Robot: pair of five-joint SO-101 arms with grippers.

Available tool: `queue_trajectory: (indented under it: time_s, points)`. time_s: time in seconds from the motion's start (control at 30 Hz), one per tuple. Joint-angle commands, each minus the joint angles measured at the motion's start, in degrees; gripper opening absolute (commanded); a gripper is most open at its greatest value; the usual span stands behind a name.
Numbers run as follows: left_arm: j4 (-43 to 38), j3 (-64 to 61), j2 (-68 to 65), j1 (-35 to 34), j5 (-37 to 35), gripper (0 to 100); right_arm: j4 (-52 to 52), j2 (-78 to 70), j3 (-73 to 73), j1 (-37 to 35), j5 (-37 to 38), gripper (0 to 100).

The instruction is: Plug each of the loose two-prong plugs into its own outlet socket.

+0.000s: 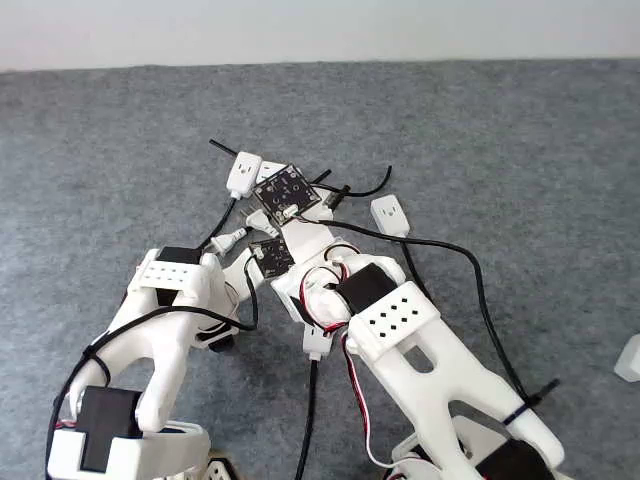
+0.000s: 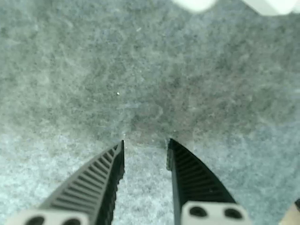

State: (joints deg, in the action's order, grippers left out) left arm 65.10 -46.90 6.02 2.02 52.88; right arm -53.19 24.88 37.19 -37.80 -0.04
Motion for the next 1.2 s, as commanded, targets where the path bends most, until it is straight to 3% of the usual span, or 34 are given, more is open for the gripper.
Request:
queue_trajectory:
  time_s: [0.0,0.33,0.63,1.17]
  points:
    - [0.44,1.36,0.18,0.26,0.88,14,0.40,1.71,-0.35,0.13,-0.44,0.8]
    - [-2.02,1.54,1.49,-2.99,-4.13,14,-5.41,1.80,-0.53,6.64,-0.79,0.8]
    - [-21.54,-10.33,17.23,-12.22,-25.76,14,-6.81,1.80,-0.18,6.55,-0.88,0.8]
    - [-29.36,-14.90,18.64,-12.92,-28.22,14,-6.29,1.45,1.67,6.73,-0.79,0.8]
